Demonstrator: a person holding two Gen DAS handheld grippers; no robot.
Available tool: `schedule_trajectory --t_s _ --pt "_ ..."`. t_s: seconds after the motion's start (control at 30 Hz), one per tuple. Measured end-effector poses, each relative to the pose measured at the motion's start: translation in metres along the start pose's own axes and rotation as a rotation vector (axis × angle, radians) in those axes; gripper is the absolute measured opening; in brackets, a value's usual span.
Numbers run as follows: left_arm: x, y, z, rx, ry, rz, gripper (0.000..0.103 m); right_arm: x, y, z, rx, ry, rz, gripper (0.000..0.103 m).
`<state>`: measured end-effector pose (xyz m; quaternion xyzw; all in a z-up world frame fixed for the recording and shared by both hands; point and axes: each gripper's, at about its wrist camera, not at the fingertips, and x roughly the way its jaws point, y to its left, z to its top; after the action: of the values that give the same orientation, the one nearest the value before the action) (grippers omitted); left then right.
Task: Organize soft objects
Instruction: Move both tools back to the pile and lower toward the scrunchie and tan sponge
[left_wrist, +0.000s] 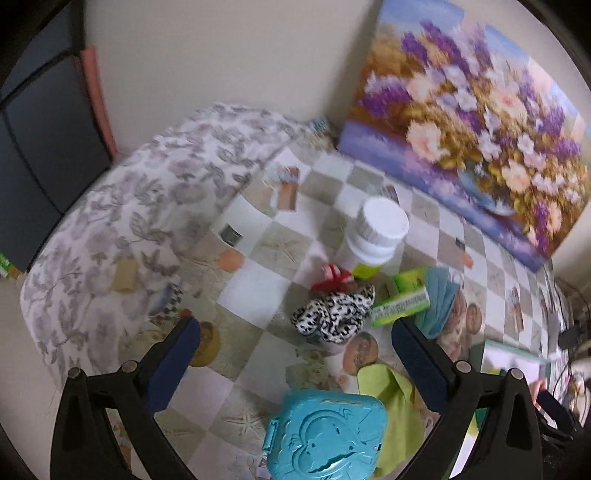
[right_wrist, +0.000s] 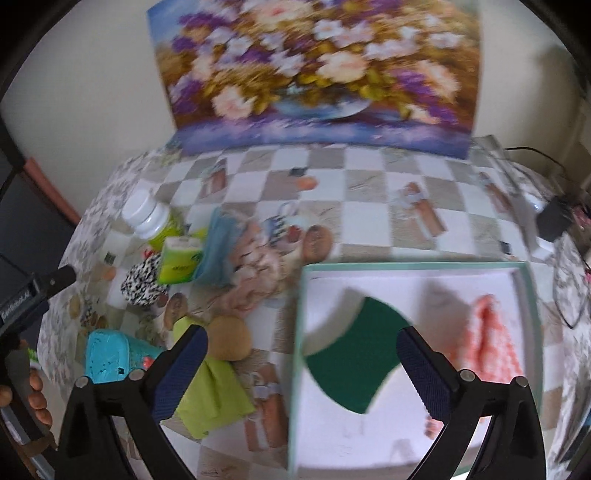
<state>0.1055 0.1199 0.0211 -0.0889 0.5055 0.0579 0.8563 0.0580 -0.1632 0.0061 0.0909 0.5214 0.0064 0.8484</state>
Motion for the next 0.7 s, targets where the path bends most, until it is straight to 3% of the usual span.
schedule_trajectory --t_s 0.17,0.37,0.47,0.7 --pt "0.025 -0.01 0.005 0.131 0.069 0.009 0.103 0.03 0.015 0.0 -0.003 0.064 0.044 0.103" --pt "0.06 -0.005 0.017 0.144 0.178 -0.014 0.102 0.056 0.032 -0.002 -0.015 0.126 0.092 0.099" --pt "0.071 -0.005 0.021 0.144 0.221 -0.063 0.089 0.067 0.043 -0.002 -0.034 0.146 0.11 0.093" --pt "0.092 -0.014 0.025 0.179 0.282 -0.107 0.079 0.095 0.056 -0.005 -0.045 0.207 0.128 0.083"
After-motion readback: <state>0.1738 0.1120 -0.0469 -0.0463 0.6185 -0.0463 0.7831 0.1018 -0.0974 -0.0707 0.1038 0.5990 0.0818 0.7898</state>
